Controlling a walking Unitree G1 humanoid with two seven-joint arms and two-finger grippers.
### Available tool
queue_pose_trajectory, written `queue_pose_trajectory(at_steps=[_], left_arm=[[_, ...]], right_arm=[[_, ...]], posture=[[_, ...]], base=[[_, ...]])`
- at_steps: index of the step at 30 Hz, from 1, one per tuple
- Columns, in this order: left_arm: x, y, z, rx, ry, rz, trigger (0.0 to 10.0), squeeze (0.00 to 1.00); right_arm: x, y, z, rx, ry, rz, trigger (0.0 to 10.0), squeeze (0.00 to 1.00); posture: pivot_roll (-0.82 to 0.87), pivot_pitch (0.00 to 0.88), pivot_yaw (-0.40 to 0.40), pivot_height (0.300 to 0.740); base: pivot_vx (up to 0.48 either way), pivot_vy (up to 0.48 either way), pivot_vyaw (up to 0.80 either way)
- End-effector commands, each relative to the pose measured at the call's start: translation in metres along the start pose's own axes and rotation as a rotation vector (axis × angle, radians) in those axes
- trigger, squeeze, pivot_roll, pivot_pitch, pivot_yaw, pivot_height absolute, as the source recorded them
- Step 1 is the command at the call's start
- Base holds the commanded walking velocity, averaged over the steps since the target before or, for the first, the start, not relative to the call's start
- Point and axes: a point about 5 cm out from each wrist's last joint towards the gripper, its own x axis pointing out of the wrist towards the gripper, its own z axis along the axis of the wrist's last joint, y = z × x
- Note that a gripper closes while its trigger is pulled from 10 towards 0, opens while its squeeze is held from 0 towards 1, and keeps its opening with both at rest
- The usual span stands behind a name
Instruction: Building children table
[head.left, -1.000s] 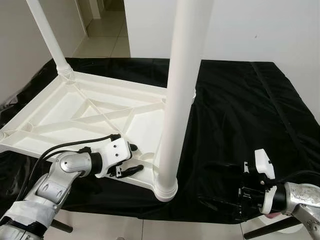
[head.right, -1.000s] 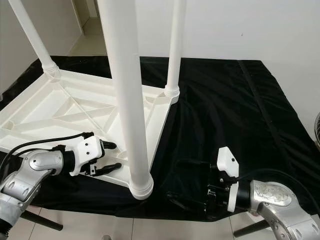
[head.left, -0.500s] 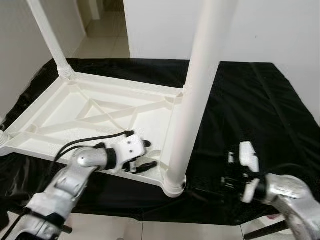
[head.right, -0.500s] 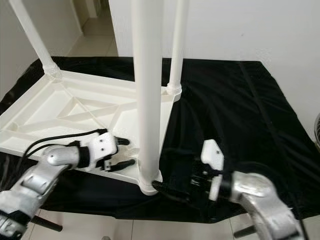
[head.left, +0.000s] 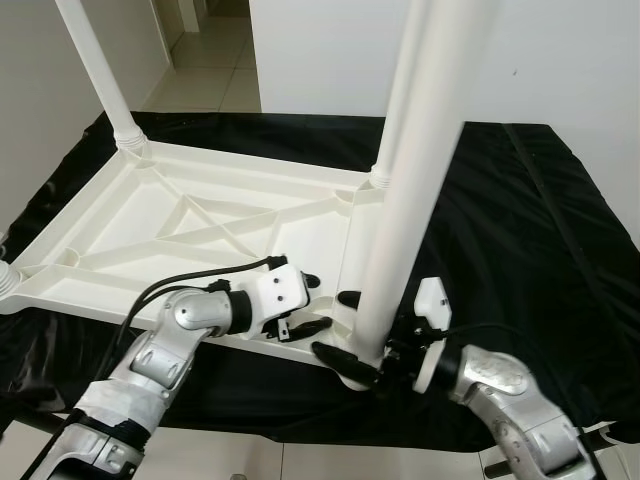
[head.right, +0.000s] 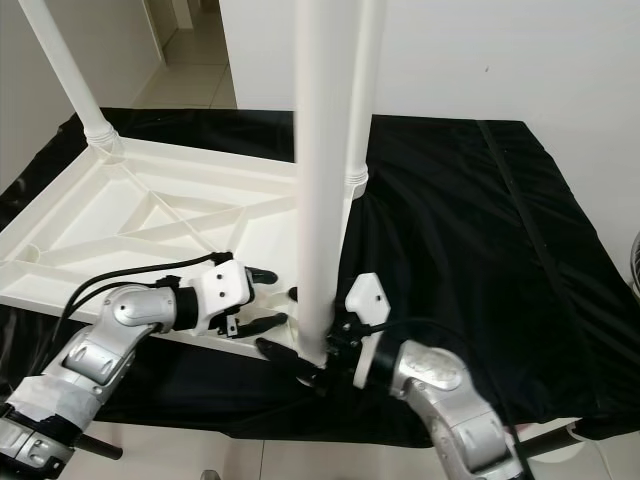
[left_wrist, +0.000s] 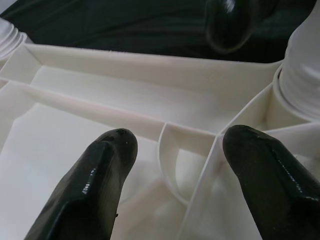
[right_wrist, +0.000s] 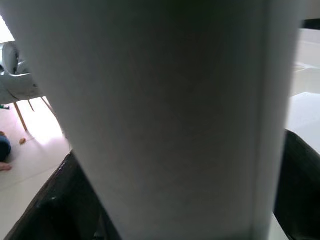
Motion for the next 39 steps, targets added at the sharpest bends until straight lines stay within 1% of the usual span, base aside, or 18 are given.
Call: queue_pose_trajectory(at_steps=[1, 8, 10, 11, 14, 18, 19, 22, 23, 24, 27, 29, 30, 31, 32, 33, 35, 39], left_arm=[[0.006, 0.002, 0.012, 0.028, -0.039, 0.052, 10.0, 0.00], [0.001, 0.006, 0.016, 0.024, -0.044, 0.069, 10.0, 0.00], [-0.006, 0.009, 0.015, 0.007, -0.028, 0.089, 10.0, 0.00], [-0.006, 0.009, 0.015, 0.007, -0.028, 0.089, 10.0, 0.00], [-0.016, 0.014, 0.013, 0.000, -0.009, 0.118, 10.0, 0.00], [-0.022, 0.017, 0.014, -0.010, -0.011, 0.143, 10.0, 0.00], [-0.024, 0.020, 0.014, -0.036, -0.023, 0.174, 10.0, 0.00], [-0.024, 0.021, 0.014, -0.057, -0.039, 0.201, 10.0, 0.00], [-0.022, 0.022, 0.012, -0.083, -0.037, 0.235, 10.0, 0.00], [-0.022, 0.022, 0.012, -0.083, -0.037, 0.235, 10.0, 0.00], [-0.014, 0.017, 0.014, -0.206, -0.080, 0.301, 10.0, 0.00], [-0.014, 0.017, 0.014, -0.206, -0.080, 0.301, 10.0, 0.00], [-0.011, 0.013, 0.017, -0.240, -0.093, 0.311, 10.0, 0.00], [-0.011, 0.013, 0.017, -0.240, -0.093, 0.311, 10.0, 0.00], [-0.007, 0.006, 0.022, -0.315, -0.127, 0.324, 10.0, 0.00], [-0.007, 0.006, 0.022, -0.315, -0.127, 0.324, 10.0, 0.00], [-0.005, -0.003, 0.027, -0.406, -0.164, 0.348, 10.0, 0.00], [-0.006, -0.007, 0.029, -0.430, -0.168, 0.363, 10.0, 0.00]], right_arm=[[0.011, -0.002, -0.002, -0.004, -0.021, -0.042, 10.0, 0.00], [0.010, -0.011, -0.003, -0.002, -0.038, -0.137, 10.0, 0.00], [0.003, -0.025, -0.002, -0.008, -0.045, -0.234, 10.0, 0.00], [0.003, -0.025, -0.002, -0.008, -0.045, -0.234, 10.0, 0.00], [-0.004, -0.039, -0.001, -0.032, -0.053, -0.318, 10.0, 0.00], [-0.009, -0.046, -0.001, -0.040, -0.052, -0.358, 10.0, 0.00], [-0.014, -0.053, -0.002, -0.043, -0.056, -0.400, 10.0, 0.00], [-0.017, -0.057, -0.004, -0.040, -0.054, -0.432, 10.0, 0.00], [-0.020, -0.062, -0.005, -0.048, -0.051, -0.463, 10.0, 0.00], [-0.020, -0.062, -0.005, -0.048, -0.051, -0.463, 10.0, 0.00], [-0.021, -0.063, -0.001, -0.008, -0.090, -0.491, 10.0, 0.00], [-0.021, -0.063, -0.001, -0.008, -0.090, -0.491, 10.0, 0.00], [-0.021, -0.060, 0.001, -0.013, -0.102, -0.482, 10.0, 0.00], [-0.021, -0.060, 0.001, -0.013, -0.102, -0.482, 10.0, 0.00], [-0.023, -0.058, 0.001, -0.012, -0.108, -0.462, 10.0, 0.00], [-0.023, -0.058, 0.001, -0.012, -0.108, -0.462, 10.0, 0.00], [-0.025, -0.055, -0.001, -0.005, -0.106, -0.432, 10.0, 0.00], [-0.027, -0.057, -0.004, 0.003, -0.094, -0.413, 10.0, 0.00]], posture=[[0.02, 0.150, 0.003, 0.740], [0.02, 0.150, 0.003, 0.740], [0.01, 0.150, 0.003, 0.740], [0.01, 0.150, 0.003, 0.740], [0.01, 0.149, 0.007, 0.740], [0.01, 0.149, 0.007, 0.740], [0.01, 0.151, -0.002, 0.740], [0.01, 0.153, -0.002, 0.740], [0.01, 0.153, -0.002, 0.740], [0.01, 0.153, -0.002, 0.740], [-0.01, 0.146, 0.006, 0.740], [-0.01, 0.146, 0.006, 0.740], [-0.02, 0.141, 0.008, 0.740], [-0.02, 0.141, 0.008, 0.740], [-0.02, 0.128, 0.013, 0.740], [-0.02, 0.128, 0.013, 0.740], [-0.02, 0.110, 0.017, 0.740], [-0.02, 0.104, 0.017, 0.740]], base=[[0.000, 0.000, 0.00], [0.000, 0.000, 0.00], [0.000, 0.000, 0.00], [0.000, 0.000, 0.00], [0.000, 0.000, 0.00], [0.000, 0.000, 0.00], [0.000, 0.000, 0.00], [0.000, 0.000, 0.00], [0.000, 0.000, 0.00], [0.000, 0.000, 0.00], [0.000, 0.000, 0.00], [0.000, 0.000, 0.00], [0.000, 0.000, 0.00], [0.000, 0.000, 0.00], [0.000, 0.000, 0.00], [0.000, 0.000, 0.00], [0.000, 0.000, 0.00], [0.000, 0.000, 0.00]])
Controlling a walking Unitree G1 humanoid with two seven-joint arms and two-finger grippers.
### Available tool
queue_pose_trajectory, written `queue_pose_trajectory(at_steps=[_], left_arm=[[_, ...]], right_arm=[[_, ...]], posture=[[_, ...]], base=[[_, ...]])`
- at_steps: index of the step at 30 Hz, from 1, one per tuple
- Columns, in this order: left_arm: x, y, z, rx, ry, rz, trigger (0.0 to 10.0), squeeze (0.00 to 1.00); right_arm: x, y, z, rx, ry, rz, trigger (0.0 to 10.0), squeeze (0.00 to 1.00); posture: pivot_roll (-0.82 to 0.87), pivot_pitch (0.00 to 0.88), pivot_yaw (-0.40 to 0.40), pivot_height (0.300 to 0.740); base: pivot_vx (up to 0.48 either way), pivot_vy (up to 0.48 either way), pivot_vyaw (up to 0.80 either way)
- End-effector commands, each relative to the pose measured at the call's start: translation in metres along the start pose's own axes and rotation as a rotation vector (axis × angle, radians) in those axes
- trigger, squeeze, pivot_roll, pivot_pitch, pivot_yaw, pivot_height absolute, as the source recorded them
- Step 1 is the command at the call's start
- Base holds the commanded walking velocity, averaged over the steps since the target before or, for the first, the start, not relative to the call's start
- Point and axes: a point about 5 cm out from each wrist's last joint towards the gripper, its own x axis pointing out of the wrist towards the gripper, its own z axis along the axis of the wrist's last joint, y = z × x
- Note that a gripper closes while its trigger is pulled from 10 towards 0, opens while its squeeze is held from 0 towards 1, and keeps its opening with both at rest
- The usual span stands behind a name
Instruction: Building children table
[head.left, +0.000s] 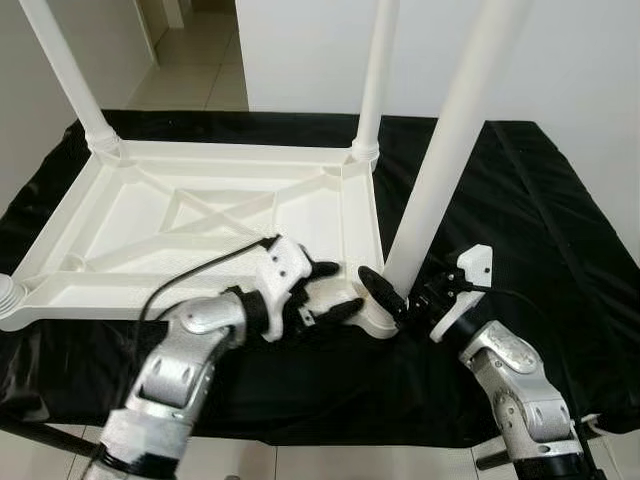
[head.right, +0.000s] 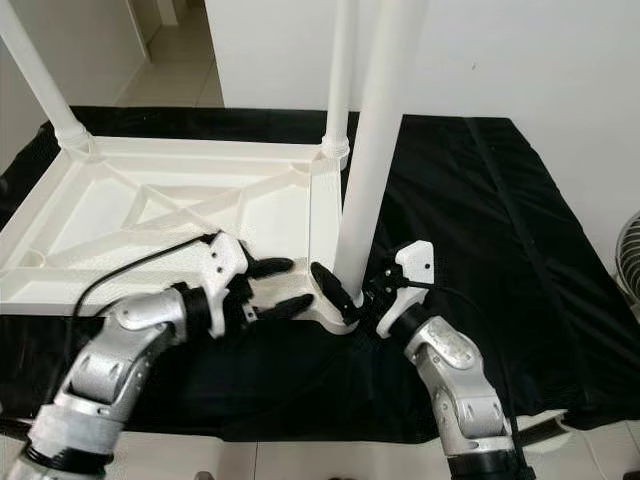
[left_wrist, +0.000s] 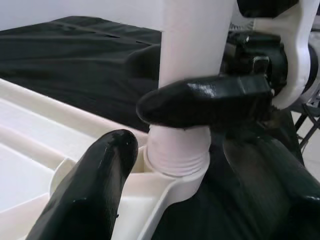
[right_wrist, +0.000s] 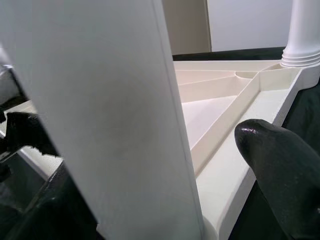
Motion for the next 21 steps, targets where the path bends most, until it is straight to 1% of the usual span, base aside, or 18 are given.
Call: queue_pose_trajectory(at_steps=[1, 2, 4, 7, 8, 9, 13, 14, 17, 20, 21], left_arm=[[-0.006, 0.009, -0.002, -0.024, 0.006, 0.271, 10.0, 0.00], [-0.006, 0.009, -0.002, -0.024, 0.006, 0.271, 10.0, 0.00], [-0.007, 0.003, -0.005, -0.030, 0.013, 0.260, 10.0, 0.00], [-0.007, 0.000, -0.008, -0.028, 0.021, 0.270, 10.0, 0.00], [-0.007, -0.003, -0.019, -0.033, 0.045, 0.334, 10.0, 0.00], [-0.007, -0.004, -0.023, -0.035, 0.055, 0.362, 10.0, 0.00], [-0.007, -0.007, -0.029, -0.055, 0.074, 0.390, 10.0, 0.00], [-0.007, -0.012, -0.033, -0.066, 0.084, 0.400, 10.0, 0.00], [-0.008, -0.014, -0.033, -0.074, 0.084, 0.400, 10.0, 0.00], [-0.011, -0.017, -0.031, -0.080, 0.081, 0.378, 10.0, 0.00], [-0.013, -0.019, -0.030, -0.058, 0.082, 0.368, 10.0, 0.00]], right_arm=[[-0.004, -0.004, -0.003, 0.004, 0.011, 0.013, 10.0, 0.00], [-0.004, -0.004, -0.003, 0.004, 0.011, 0.013, 10.0, 0.00], [-0.004, -0.009, -0.003, 0.005, 0.020, 0.038, 10.0, 0.00], [-0.005, -0.012, -0.003, 0.004, 0.025, 0.047, 10.0, 0.00], [-0.005, -0.017, -0.003, -0.013, 0.041, 0.059, 10.0, 0.00], [-0.005, -0.018, -0.003, -0.016, 0.046, 0.062, 10.0, 0.00], [-0.004, -0.020, -0.002, -0.015, 0.049, 0.069, 10.0, 0.00], [-0.002, -0.022, 0.000, -0.016, 0.045, 0.077, 10.0, 0.00], [-0.002, -0.023, 0.001, -0.018, 0.045, 0.084, 10.0, 0.00], [-0.002, -0.023, -0.001, -0.026, 0.058, 0.109, 10.0, 0.00], [-0.002, -0.024, -0.002, -0.025, 0.067, 0.124, 10.0, 0.00]], posture=[[-0.02, 0.092, 0.017, 0.740], [-0.02, 0.092, 0.017, 0.740], [-0.01, 0.074, 0.008, 0.740], [-0.01, 0.071, 0.007, 0.740], [-0.02, 0.065, 0.008, 0.740], [-0.02, 0.064, 0.009, 0.740], [-0.02, 0.060, 0.009, 0.740], [-0.02, 0.058, 0.008, 0.740], [-0.02, 0.058, 0.008, 0.740], [-0.02, 0.057, 0.007, 0.740], [-0.01, 0.052, 0.005, 0.740]], base=[[0.000, 0.000, 0.00], [0.000, 0.000, 0.00], [0.000, 0.000, 0.00], [0.000, 0.000, 0.00], [0.000, 0.000, 0.00], [0.000, 0.000, 0.00], [0.000, 0.000, 0.00], [0.000, 0.000, 0.00], [0.000, 0.000, 0.00], [0.000, 0.000, 0.00], [0.000, 0.000, 0.00]])
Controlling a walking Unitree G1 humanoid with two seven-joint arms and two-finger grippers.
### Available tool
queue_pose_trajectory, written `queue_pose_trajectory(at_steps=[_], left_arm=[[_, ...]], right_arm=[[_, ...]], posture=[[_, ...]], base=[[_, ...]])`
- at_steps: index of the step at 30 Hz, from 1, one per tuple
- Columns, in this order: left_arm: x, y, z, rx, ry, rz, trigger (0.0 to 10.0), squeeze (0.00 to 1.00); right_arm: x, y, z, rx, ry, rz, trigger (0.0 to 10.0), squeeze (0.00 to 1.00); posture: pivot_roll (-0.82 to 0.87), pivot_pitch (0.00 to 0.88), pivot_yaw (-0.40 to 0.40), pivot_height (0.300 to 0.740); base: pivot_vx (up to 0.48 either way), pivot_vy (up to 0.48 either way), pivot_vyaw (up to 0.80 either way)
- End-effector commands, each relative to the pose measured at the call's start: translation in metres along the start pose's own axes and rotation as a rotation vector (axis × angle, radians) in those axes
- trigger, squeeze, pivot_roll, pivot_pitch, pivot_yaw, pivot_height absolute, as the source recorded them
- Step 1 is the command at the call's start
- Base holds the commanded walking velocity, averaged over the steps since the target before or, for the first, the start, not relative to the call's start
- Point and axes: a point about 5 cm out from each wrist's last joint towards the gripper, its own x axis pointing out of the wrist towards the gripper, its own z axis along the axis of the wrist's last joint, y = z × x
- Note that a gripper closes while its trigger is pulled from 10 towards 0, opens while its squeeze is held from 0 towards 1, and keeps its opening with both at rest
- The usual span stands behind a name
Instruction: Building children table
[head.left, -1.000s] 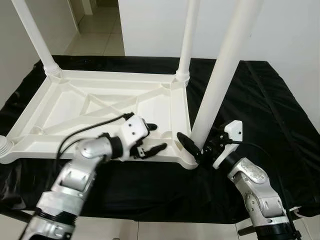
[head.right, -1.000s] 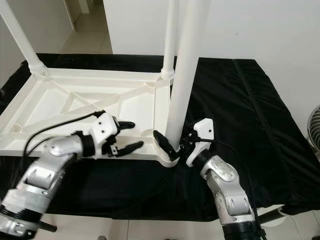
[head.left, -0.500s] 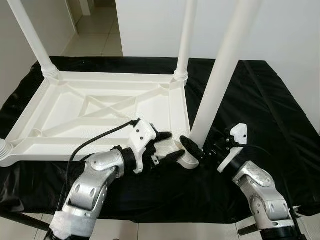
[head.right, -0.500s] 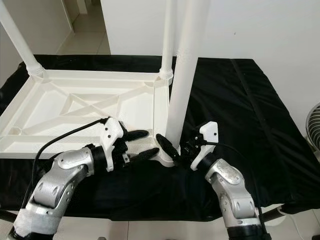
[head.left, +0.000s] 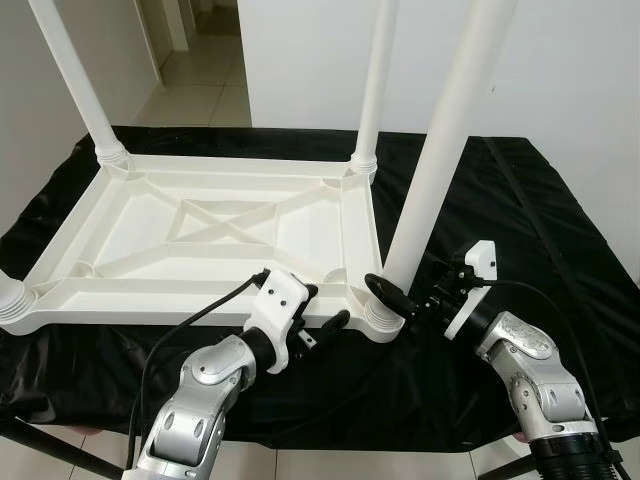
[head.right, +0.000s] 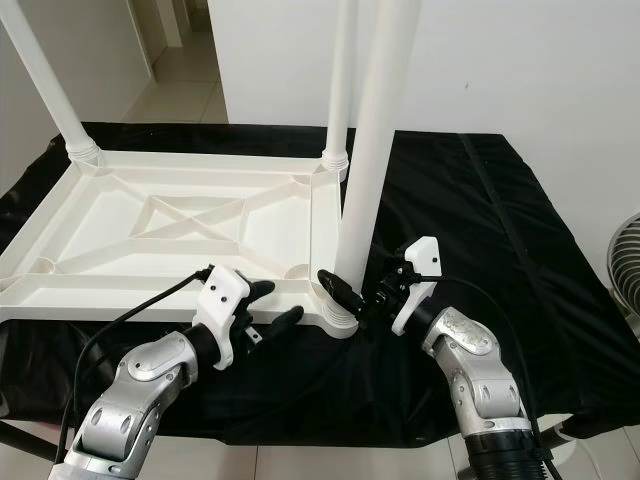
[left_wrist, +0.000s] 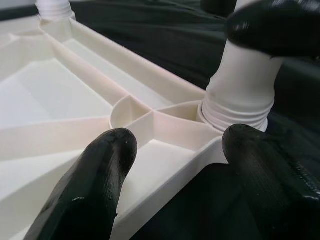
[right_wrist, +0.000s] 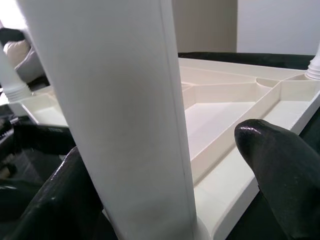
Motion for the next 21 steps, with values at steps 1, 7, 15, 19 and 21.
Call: queue_pose_trajectory(at_steps=[1, 7, 15, 19, 21], left_arm=[[-0.003, 0.000, 0.001, 0.014, -0.003, 0.037, 10.0, 0.00], [-0.003, -0.013, 0.001, 0.026, -0.003, -0.027, 10.0, 0.00], [-0.003, -0.021, -0.001, 0.014, 0.008, -0.063, 10.0, 0.00], [-0.003, -0.022, -0.002, 0.010, 0.016, -0.060, 10.0, 0.00], [-0.003, -0.022, -0.002, 0.005, 0.015, -0.059, 10.0, 0.00]], right_arm=[[-0.002, -0.003, -0.001, -0.002, 0.001, 0.014, 10.0, 0.00], [-0.003, -0.006, -0.008, 0.017, 0.036, 0.021, 0.0, 0.00], [-0.002, -0.004, -0.021, 0.022, 0.117, -0.091, 0.0, 0.00], [-0.002, 0.000, -0.030, 0.039, 0.155, -0.237, 0.0, 0.00], [-0.001, 0.004, -0.031, 0.036, 0.149, -0.288, 0.0, 0.00]], posture=[[-0.01, 0.052, 0.005, 0.740], [0.00, 0.043, 0.002, 0.740], [-0.01, 0.052, -0.003, 0.740], [-0.01, 0.057, -0.006, 0.740], [-0.02, 0.061, -0.009, 0.740]], base=[[0.000, 0.000, 0.00], [0.000, 0.000, 0.00], [0.000, 0.000, 0.00], [0.000, 0.000, 0.00], [0.000, 0.000, 0.00]])
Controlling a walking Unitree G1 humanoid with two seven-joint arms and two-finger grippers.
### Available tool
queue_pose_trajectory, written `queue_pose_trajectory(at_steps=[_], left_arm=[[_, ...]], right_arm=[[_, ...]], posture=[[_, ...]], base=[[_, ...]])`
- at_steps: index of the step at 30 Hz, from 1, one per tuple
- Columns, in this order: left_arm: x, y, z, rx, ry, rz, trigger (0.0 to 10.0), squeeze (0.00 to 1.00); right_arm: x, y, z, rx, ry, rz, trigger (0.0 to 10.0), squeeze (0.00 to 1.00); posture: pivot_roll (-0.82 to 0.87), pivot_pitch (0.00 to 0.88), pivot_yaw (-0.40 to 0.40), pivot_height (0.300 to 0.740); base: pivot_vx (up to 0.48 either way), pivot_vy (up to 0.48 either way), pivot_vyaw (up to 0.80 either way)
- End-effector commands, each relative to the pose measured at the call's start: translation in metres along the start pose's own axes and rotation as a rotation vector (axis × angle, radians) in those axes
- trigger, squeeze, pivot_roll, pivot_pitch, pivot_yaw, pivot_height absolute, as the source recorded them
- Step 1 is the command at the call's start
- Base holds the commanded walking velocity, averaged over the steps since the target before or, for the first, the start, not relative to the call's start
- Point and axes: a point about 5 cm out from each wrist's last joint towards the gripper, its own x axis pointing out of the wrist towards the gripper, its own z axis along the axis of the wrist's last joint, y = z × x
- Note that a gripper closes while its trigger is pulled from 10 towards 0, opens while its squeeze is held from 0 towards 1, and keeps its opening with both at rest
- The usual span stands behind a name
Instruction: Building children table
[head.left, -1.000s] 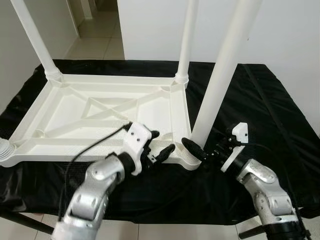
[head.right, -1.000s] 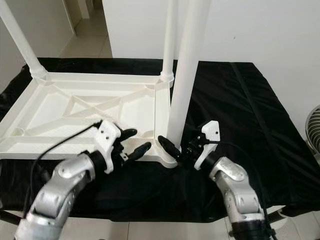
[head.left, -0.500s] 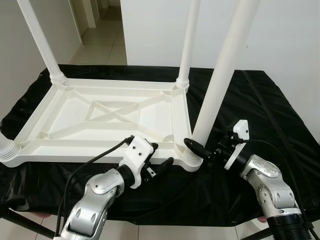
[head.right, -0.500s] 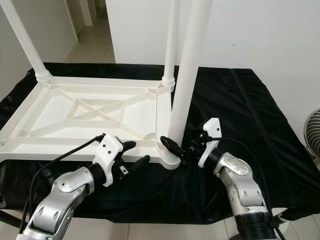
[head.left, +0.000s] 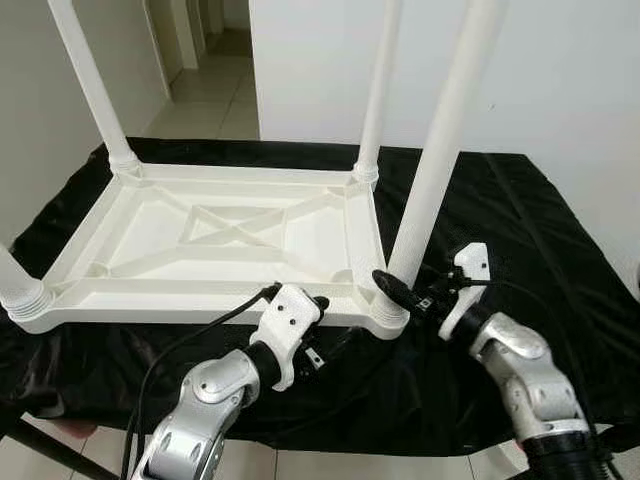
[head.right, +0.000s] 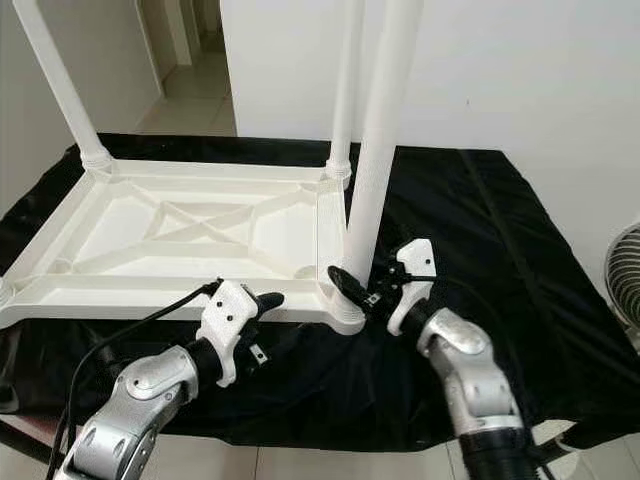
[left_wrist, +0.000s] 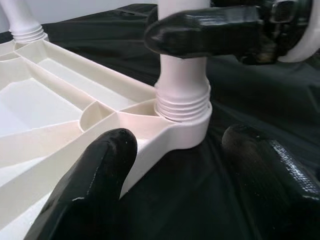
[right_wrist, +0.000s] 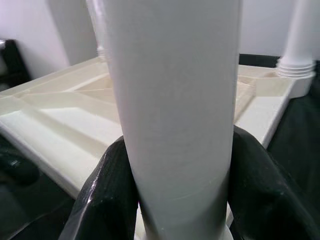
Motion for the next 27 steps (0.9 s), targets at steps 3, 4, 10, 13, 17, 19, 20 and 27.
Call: queue_pose_trajectory(at_steps=[3, 4, 10, 13, 17, 19, 20, 27], left_arm=[[-0.001, -0.002, -0.002, -0.012, 0.012, 0.002, 10.0, 0.00], [-0.001, -0.003, -0.002, -0.016, 0.011, 0.004, 10.0, 0.00], [0.002, -0.004, -0.002, -0.028, 0.006, 0.019, 10.0, 0.00], [0.003, -0.004, -0.001, -0.033, 0.004, 0.023, 10.0, 0.00], [0.005, -0.004, -0.001, -0.046, -0.001, 0.025, 10.0, 0.00], [0.005, -0.005, -0.001, -0.050, -0.003, 0.022, 10.0, 0.00], [0.006, -0.006, -0.001, -0.050, -0.005, 0.020, 10.0, 0.00], [0.008, -0.006, 0.000, -0.057, -0.010, 0.015, 10.0, 0.00]], right_arm=[[-0.006, -0.003, -0.016, 0.014, 0.084, -0.076, 0.0, 0.00], [-0.006, 0.001, -0.017, 0.033, 0.075, -0.132, 0.0, 0.00], [-0.006, 0.014, -0.029, 0.078, 0.123, -0.405, 0.0, 0.00], [-0.006, 0.017, -0.032, 0.093, 0.145, -0.513, 0.0, 0.00], [-0.003, 0.026, -0.033, 0.109, 0.168, -0.608, 0.0, 0.00], [-0.002, 0.030, -0.032, 0.119, 0.161, -0.605, 0.0, 0.00], [-0.002, 0.030, -0.030, 0.115, 0.148, -0.595, 5.6, 0.00], [-0.006, 0.016, -0.020, 0.113, 0.058, -0.437, 10.0, 1.00]], posture=[[-0.02, 0.061, -0.009, 0.740], [-0.02, 0.063, -0.011, 0.740], [-0.03, 0.054, -0.014, 0.740], [-0.03, 0.053, -0.015, 0.740], [-0.04, 0.046, -0.014, 0.740], [-0.04, 0.045, -0.015, 0.740], [-0.04, 0.040, -0.016, 0.740], [-0.04, 0.030, -0.015, 0.740]], base=[[0.000, 0.000, 0.00], [0.000, 0.000, 0.00], [0.000, 0.000, 0.00], [0.000, 0.000, 0.00], [0.000, 0.000, 0.00], [0.000, 0.000, 0.00], [0.000, 0.000, 0.00], [0.000, 0.000, 0.00]])
